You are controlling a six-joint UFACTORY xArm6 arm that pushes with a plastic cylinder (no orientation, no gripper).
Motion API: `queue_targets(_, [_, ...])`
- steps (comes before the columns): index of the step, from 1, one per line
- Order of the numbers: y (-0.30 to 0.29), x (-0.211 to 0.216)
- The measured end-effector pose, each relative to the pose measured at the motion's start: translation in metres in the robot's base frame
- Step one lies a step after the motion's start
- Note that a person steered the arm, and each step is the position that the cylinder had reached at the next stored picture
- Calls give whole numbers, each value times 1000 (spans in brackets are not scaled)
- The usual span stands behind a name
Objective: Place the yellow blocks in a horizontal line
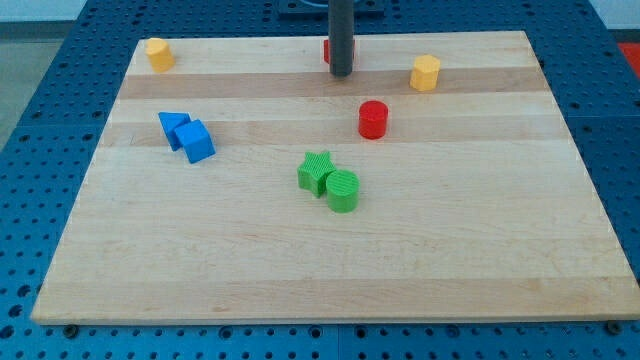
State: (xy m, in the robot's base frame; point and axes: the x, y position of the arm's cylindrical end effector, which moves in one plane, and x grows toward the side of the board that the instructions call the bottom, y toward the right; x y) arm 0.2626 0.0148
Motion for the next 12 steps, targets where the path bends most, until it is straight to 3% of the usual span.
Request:
queue_targets(2, [3, -15])
queue_targets(3, [-6, 12])
queue_targets(4, [-66, 41])
queue_targets(6, [-230, 19])
queue_targets(8, [-285, 29])
queue_targets(12, [-287, -12])
